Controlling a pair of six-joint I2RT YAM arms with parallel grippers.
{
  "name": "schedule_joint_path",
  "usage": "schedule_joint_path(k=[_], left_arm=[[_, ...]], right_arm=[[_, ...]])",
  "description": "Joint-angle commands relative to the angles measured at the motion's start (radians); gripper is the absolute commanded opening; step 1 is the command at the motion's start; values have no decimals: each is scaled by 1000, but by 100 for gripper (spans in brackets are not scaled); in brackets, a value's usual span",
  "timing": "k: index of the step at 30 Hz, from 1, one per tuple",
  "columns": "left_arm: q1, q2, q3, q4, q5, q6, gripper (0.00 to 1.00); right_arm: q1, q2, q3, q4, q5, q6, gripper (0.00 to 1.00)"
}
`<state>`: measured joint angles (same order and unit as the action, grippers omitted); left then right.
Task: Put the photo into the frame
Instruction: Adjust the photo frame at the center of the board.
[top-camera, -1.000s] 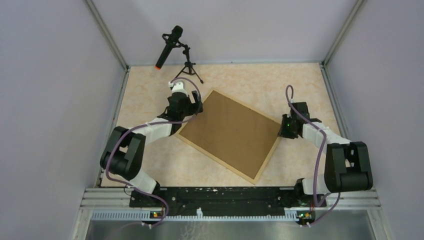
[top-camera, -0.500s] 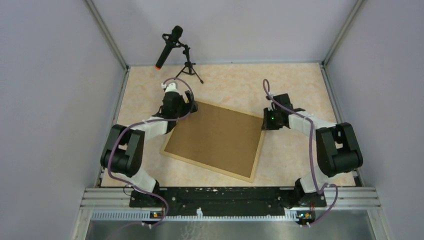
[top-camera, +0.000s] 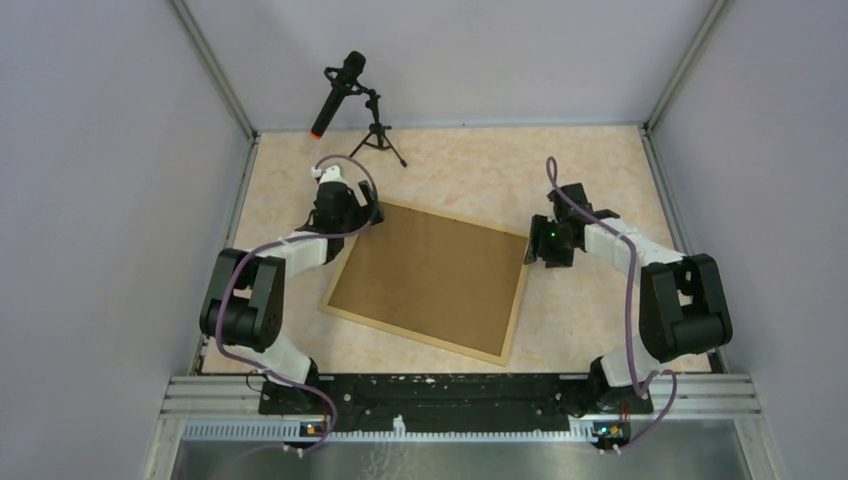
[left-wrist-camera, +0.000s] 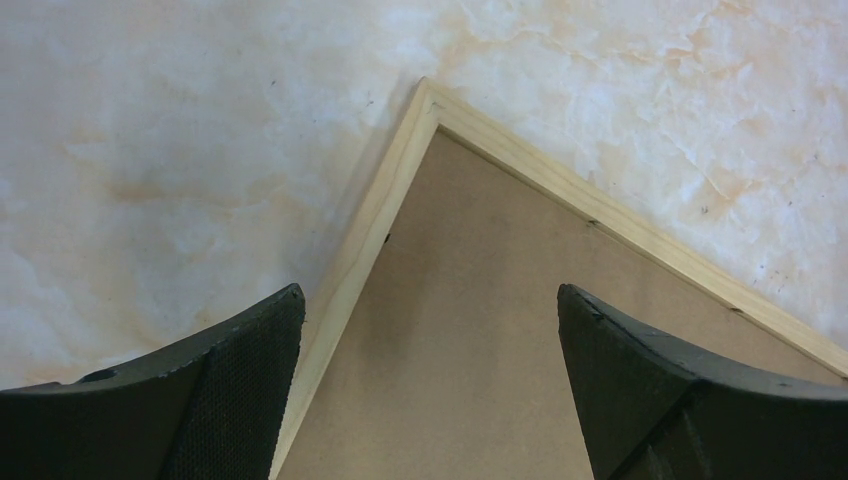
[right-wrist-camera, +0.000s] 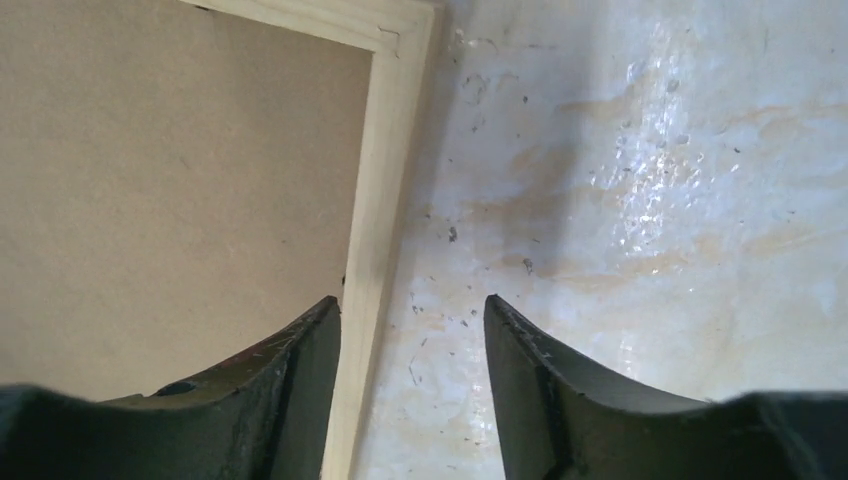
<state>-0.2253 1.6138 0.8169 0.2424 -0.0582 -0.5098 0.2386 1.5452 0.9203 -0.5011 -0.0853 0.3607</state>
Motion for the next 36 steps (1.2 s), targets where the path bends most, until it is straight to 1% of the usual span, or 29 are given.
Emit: schedule_joint_path(k=[1,2,5,9,13,17,27,32,36], left_arm=[[32,11,19,5,53,-42,98],[38,10,14,11,53,-47,98],[58,21,11,16,112,-62,99],[83,66,36,-4,178,-85,98],[108,99,47,-10,239,-111,98],[130,120,47,-7,282,-130,98],[142,126,43,-5,304,-140,98],[142,127,42,-1,308,-139,98],[142,129,45,-1,319,-136,98]], right_arm=[[-41,-29,-43,16,-130,45,50],[-40,-30,-52,18,-141,41,47],[-40,-45,-78,35,-155,41,42],[-41,-2,-78,48,-174,37,39],[-48,15,-69,84,-144,48,37],[-71,37,-47,92,-171,51,33],[-81,108,-43,116,-200,30,33],[-81,143,-22,104,-171,16,33],[-81,197,28,41,-105,-7,33]])
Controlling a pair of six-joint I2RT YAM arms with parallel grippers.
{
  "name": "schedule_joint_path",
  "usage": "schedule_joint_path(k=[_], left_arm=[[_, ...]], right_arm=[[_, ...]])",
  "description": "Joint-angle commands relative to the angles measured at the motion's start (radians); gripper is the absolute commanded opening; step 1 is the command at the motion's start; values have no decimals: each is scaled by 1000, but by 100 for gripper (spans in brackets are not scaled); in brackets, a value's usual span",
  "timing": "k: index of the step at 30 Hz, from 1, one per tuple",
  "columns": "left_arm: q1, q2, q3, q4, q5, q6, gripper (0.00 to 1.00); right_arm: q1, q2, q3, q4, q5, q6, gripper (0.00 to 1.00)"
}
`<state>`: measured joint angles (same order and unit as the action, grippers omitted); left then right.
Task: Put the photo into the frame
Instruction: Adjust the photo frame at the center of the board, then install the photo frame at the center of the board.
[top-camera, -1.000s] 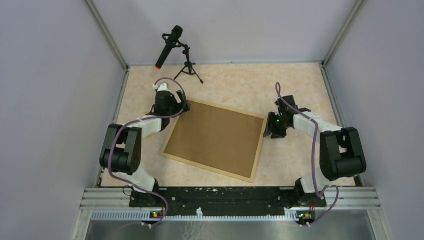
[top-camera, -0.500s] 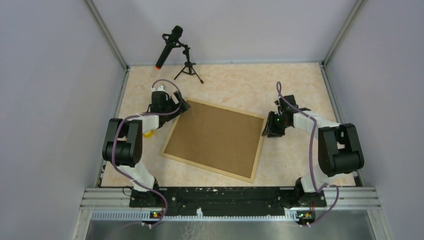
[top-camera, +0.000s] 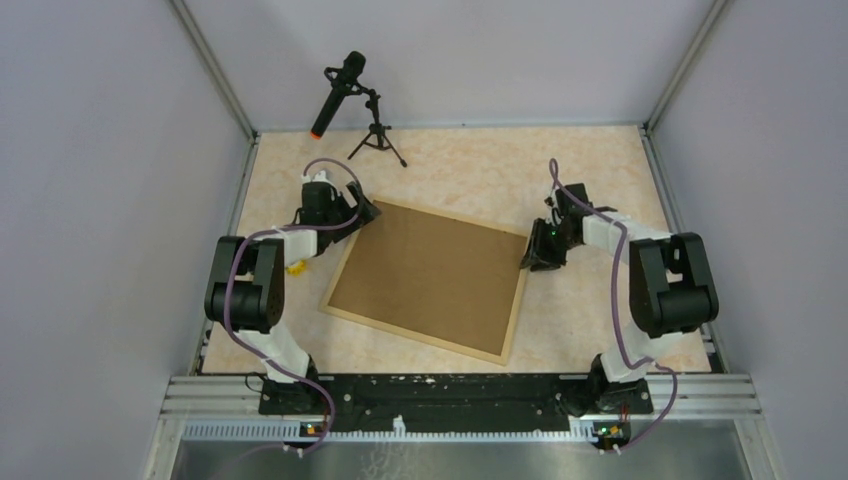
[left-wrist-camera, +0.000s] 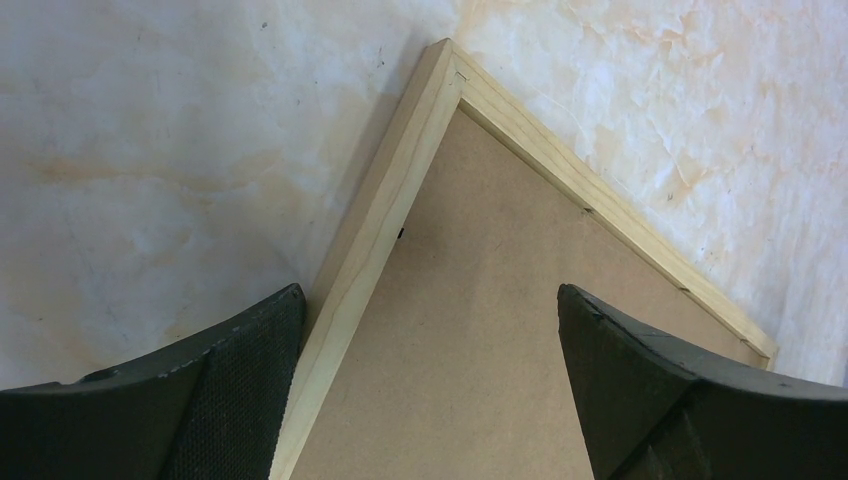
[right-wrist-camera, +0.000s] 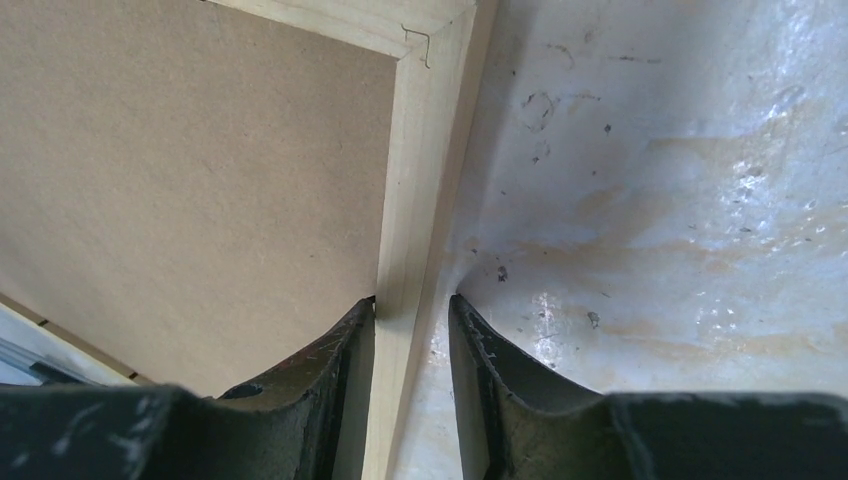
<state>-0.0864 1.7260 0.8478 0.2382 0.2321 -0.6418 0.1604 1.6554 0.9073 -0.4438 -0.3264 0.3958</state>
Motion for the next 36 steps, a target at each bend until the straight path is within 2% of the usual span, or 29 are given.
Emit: schedule_joint_path(k=[1,13,17,24,27,31,36], left_arm=[[4,17,14,2,29,-4,98],[4,33,30,-4,52,4,98],[5,33,30,-5,56,4,98],[5,32,30,-6,61,5,98],[5,30,27,-5,60,4,99],[9,26,23,-1,58,4,98],[14,22,16,3,60,-1,98]], right_arm=[[-2,98,51,-28,148,-45,33],[67,278,190,-162,270,-77,32],[129,349,276,-238,403,-58,32],[229,430,354,-242,407,24,35],[230,370,369,-242,369,21,39],[215,161,367,-270,307,-9,51],[174,-76,213,-237,153,-24,57]])
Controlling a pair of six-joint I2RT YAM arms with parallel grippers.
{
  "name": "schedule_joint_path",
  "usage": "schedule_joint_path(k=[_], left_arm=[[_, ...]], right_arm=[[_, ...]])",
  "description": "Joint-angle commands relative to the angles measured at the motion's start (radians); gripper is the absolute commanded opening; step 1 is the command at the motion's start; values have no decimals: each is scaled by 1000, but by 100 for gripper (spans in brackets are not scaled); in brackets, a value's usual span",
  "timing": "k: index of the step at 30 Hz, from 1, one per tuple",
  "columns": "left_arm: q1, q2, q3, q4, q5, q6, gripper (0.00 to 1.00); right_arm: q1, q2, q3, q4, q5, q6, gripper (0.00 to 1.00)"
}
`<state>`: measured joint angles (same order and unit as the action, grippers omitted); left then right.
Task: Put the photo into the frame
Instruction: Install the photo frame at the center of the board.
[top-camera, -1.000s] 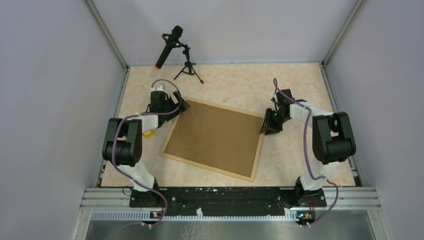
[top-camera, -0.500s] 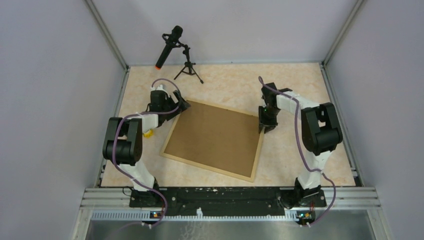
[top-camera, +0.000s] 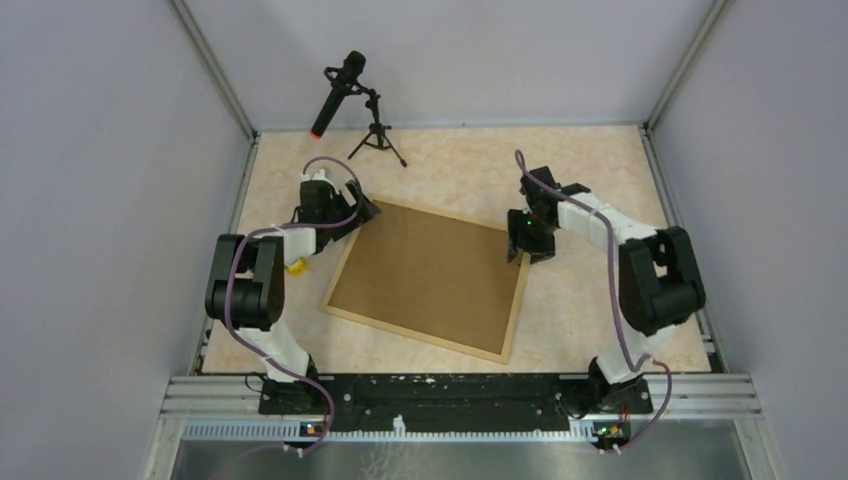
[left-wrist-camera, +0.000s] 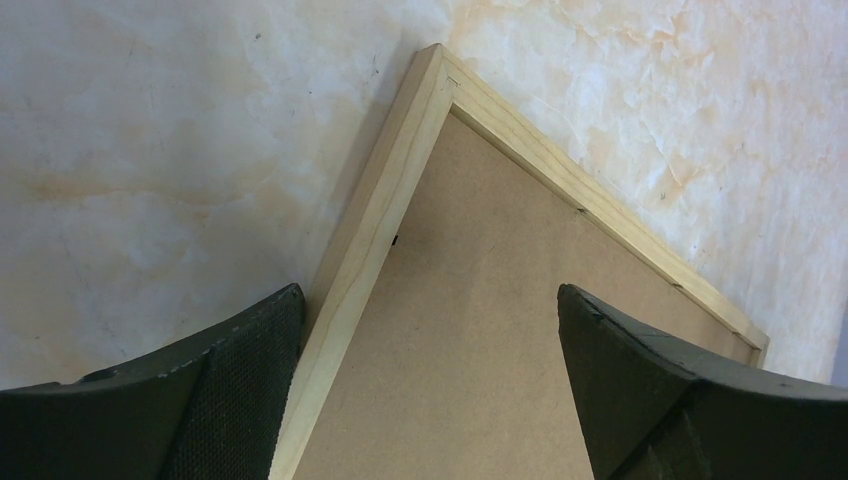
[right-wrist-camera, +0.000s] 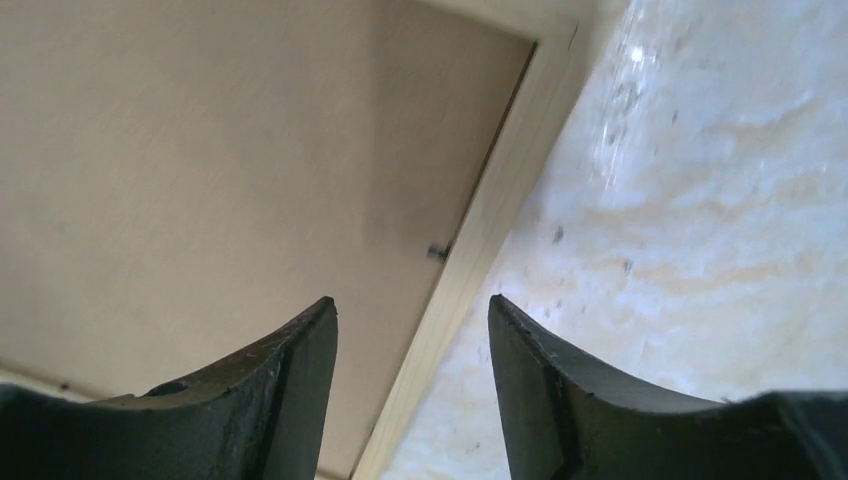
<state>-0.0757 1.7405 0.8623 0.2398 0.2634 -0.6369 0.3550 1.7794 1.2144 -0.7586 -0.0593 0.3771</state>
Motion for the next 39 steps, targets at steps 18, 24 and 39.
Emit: schedule_joint_path(k=[18,24,39], left_arm=[[7,-4,-11,8,24,-9,98],[7,-3,-11,9,27,-9,98],[8,-3,-12,12,31,-9,98]], right_arm=[[6,-341,-489,203,-346,42,31],[44,-342,-505,179,-332,78,30],[56,-444,-565,169,-329,143,28]])
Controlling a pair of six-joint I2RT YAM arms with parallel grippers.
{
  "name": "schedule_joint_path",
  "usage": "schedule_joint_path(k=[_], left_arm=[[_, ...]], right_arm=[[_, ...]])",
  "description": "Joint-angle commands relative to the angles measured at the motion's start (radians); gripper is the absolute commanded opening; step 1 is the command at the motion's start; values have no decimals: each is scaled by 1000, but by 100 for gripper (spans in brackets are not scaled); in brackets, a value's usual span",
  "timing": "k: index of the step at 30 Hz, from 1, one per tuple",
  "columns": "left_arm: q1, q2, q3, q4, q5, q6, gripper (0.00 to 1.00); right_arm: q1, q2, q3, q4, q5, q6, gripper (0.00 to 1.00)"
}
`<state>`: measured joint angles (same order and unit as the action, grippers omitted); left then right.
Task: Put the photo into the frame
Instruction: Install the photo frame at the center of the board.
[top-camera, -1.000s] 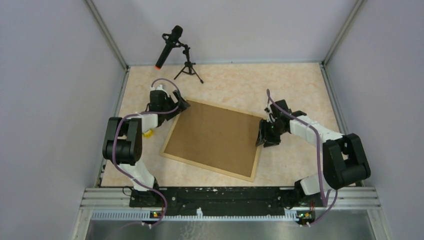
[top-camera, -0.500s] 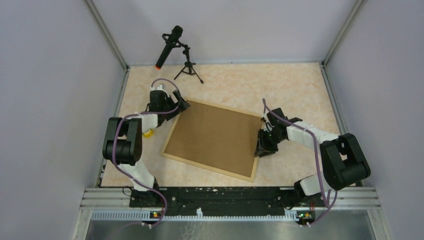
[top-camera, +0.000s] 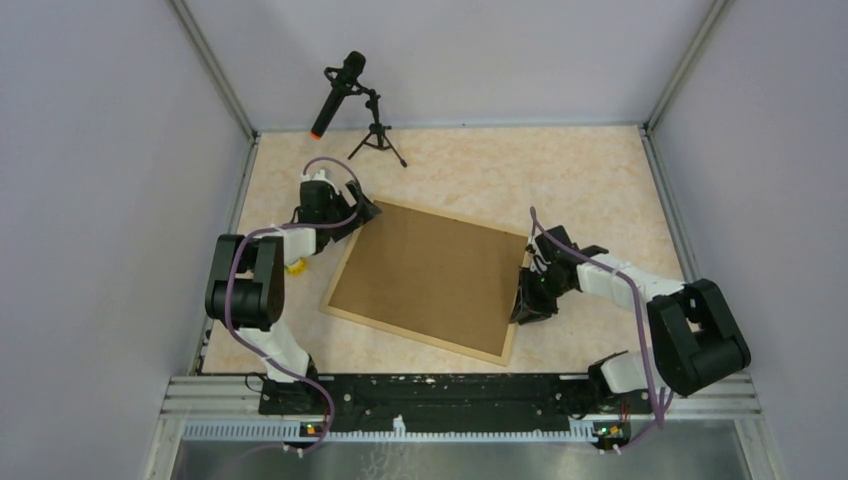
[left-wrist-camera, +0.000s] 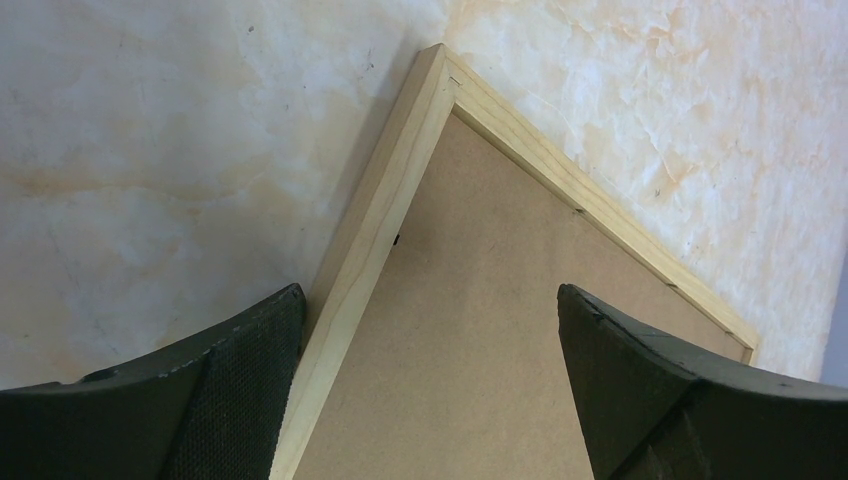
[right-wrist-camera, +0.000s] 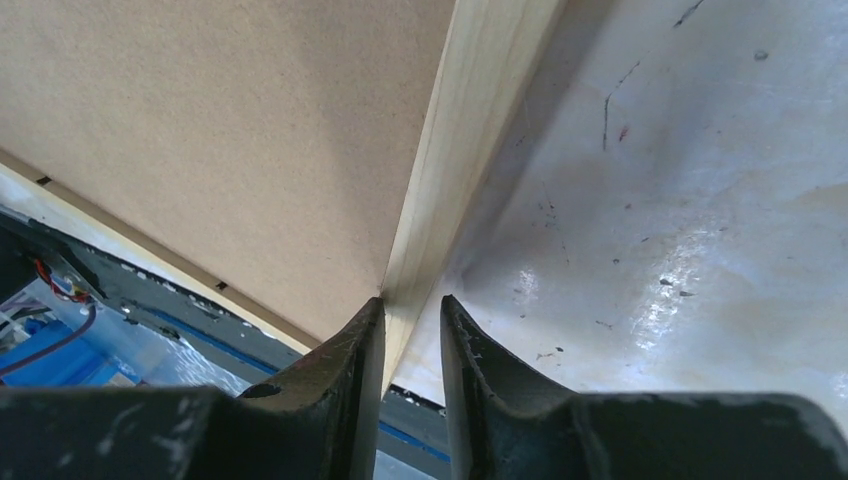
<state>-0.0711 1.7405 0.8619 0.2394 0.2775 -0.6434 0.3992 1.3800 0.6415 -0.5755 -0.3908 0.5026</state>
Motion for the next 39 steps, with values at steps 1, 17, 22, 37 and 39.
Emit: schedule_joint_path(k=[1,17,22,37,39], left_arm=[[4,-3,-12,12,16,-2,98],[4,-2,-12,12,17,-4,98],[4,0,-11,13,18,-3,98],[4,6,-11,18,31,-8,99],[3,7,-10,19,32,-9,98]], right_arm=[[12,-50,11,-23,8,18,28],[35,56,-8,55,65,51,24],[41,106,12,43,143,53,24],[158,391,228,-45,355,62,27],[165,403,252,-60,376,67,28]])
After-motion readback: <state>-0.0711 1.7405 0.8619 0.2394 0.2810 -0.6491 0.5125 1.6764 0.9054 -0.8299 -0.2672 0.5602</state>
